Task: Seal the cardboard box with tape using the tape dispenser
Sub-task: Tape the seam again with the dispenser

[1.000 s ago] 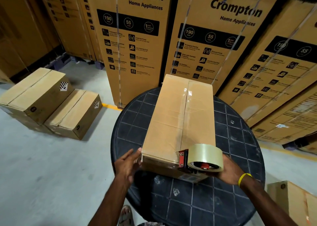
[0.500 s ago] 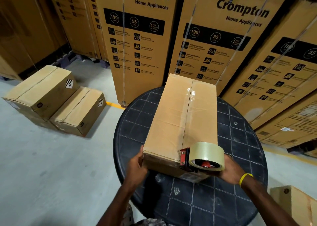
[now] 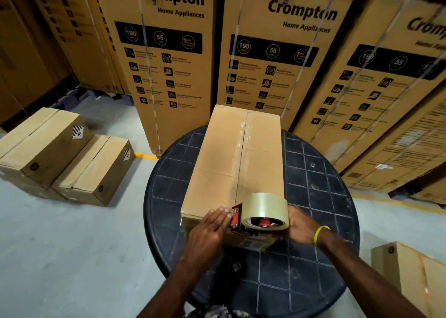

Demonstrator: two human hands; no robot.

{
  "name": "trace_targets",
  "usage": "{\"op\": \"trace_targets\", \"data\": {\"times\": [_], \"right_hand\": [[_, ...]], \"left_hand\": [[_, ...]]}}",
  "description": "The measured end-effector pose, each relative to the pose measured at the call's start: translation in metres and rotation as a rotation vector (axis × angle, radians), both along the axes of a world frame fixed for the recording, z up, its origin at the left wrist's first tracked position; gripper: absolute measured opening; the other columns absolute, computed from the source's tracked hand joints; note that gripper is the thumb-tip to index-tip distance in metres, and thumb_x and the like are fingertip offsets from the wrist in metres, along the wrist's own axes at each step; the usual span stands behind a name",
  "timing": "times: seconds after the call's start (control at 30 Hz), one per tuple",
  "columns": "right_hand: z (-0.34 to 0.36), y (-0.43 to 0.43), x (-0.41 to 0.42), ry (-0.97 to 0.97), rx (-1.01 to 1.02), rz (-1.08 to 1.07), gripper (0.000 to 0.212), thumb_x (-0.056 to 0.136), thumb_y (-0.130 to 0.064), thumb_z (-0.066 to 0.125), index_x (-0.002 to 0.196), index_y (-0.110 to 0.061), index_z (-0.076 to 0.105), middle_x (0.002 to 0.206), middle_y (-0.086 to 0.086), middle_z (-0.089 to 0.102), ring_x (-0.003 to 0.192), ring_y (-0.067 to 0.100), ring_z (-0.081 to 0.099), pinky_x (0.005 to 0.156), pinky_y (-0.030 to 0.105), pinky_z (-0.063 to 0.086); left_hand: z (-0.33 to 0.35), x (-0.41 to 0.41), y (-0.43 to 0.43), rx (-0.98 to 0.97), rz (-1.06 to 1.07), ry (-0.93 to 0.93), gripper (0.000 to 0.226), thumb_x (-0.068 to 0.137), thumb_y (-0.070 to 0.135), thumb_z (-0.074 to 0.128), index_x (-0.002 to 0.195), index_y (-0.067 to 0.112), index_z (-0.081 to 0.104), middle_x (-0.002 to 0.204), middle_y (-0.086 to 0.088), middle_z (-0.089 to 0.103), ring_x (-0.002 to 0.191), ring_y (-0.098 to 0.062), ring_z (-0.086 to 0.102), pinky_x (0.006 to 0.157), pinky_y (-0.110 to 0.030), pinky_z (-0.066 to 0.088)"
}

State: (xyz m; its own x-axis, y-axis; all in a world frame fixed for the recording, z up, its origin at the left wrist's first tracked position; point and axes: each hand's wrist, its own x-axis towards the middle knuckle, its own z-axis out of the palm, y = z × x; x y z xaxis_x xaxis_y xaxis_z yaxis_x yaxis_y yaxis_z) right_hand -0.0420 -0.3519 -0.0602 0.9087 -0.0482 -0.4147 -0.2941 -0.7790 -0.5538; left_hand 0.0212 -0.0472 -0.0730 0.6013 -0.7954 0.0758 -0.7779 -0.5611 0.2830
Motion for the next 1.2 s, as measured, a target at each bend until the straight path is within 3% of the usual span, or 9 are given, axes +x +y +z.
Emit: {"op": "trace_targets", "data": {"times": [0.07,0.2,0.27,0.33,0.47,0.6,0.8,1.07,1.2], "right_hand": [[0.004,-0.003,-0.001,0.002,0.035,0.009,0.047,0.070,-0.051,0.084,0.112,-0.035,0.071,0.105,-0.012,0.077,0.099,0.012,0.074,0.089,0.045,0.061],[0.031,-0.018,-0.021,0.008,0.093,0.006,0.057,0.066,-0.058,0.089,0.113,-0.031,0.071,0.108,-0.004,0.078,0.104,0.016,0.073,0.093,0.043,0.060],[0.046,-0.034,-0.039,0.003,0.115,-0.048,0.044,0.072,-0.026,0.093,0.110,-0.031,0.070,0.106,-0.003,0.077,0.100,0.009,0.073,0.090,0.029,0.060],[0.053,-0.057,-0.053,0.028,0.211,-0.078,0.045,0.075,-0.005,0.086,0.107,-0.026,0.062,0.098,-0.007,0.071,0.087,0.005,0.071,0.078,0.016,0.058],[0.053,-0.094,-0.081,0.027,0.211,-0.088,0.060,0.067,-0.026,0.095,0.113,-0.035,0.058,0.104,-0.015,0.072,0.101,-0.002,0.067,0.082,0.006,0.050],[0.054,-0.102,-0.094,0.004,0.227,-0.051,0.093,0.048,-0.054,0.100,0.129,-0.034,0.059,0.124,-0.020,0.070,0.118,0.004,0.065,0.100,0.023,0.053],[0.051,-0.104,-0.090,-0.021,0.238,-0.037,0.093,0.047,-0.056,0.100,0.127,-0.041,0.056,0.123,-0.030,0.067,0.119,-0.003,0.063,0.102,0.022,0.051],[0.042,-0.133,-0.104,-0.032,0.173,-0.007,0.077,0.051,-0.051,0.100,0.118,-0.040,0.063,0.111,-0.020,0.074,0.107,-0.001,0.068,0.095,0.027,0.057],[0.042,-0.141,-0.115,-0.055,0.168,-0.069,0.071,0.060,-0.025,0.100,0.116,-0.039,0.060,0.111,-0.033,0.069,0.103,-0.010,0.065,0.086,0.008,0.050]], "left_hand": [[-0.003,0.001,0.002,0.011,-0.001,-0.018,0.102,0.032,-0.001,0.093,0.130,0.005,0.067,0.134,-0.012,0.067,0.125,-0.025,0.064,0.105,-0.040,0.053],[-0.005,0.002,0.002,-0.035,0.009,-0.082,0.075,0.055,-0.007,0.073,0.129,0.003,0.068,0.134,-0.014,0.067,0.124,-0.028,0.065,0.115,-0.034,0.032],[-0.007,0.002,0.004,-0.058,0.030,-0.121,0.066,0.064,-0.003,0.054,0.129,0.002,0.068,0.134,-0.015,0.067,0.124,-0.029,0.065,0.121,-0.031,0.023],[-0.009,0.000,0.001,-0.058,0.050,-0.123,0.075,0.057,-0.010,0.066,0.130,0.002,0.067,0.135,-0.016,0.066,0.125,-0.030,0.064,0.121,-0.032,0.022],[-0.013,-0.002,0.002,-0.093,0.055,-0.091,0.091,0.045,-0.017,0.081,0.132,0.001,0.065,0.137,-0.015,0.065,0.127,-0.030,0.062,0.119,-0.033,0.027],[-0.015,0.000,0.002,-0.144,0.040,-0.136,0.064,0.075,-0.007,0.044,0.135,0.004,0.064,0.139,-0.013,0.063,0.130,-0.029,0.060,0.117,-0.036,0.033],[-0.019,0.003,0.005,-0.120,0.030,-0.152,0.065,0.080,-0.002,0.035,0.139,0.007,0.061,0.144,-0.009,0.060,0.134,-0.025,0.056,0.109,-0.045,0.049],[-0.013,0.000,0.002,-0.101,0.055,-0.162,0.065,0.078,-0.002,0.034,0.135,0.006,0.064,0.141,-0.010,0.063,0.132,-0.023,0.058,0.111,-0.042,0.044],[-0.015,0.005,0.004,-0.081,0.047,-0.175,0.065,0.077,-0.004,0.037,0.136,0.005,0.063,0.141,-0.011,0.062,0.133,-0.025,0.057,0.112,-0.042,0.041]]}}
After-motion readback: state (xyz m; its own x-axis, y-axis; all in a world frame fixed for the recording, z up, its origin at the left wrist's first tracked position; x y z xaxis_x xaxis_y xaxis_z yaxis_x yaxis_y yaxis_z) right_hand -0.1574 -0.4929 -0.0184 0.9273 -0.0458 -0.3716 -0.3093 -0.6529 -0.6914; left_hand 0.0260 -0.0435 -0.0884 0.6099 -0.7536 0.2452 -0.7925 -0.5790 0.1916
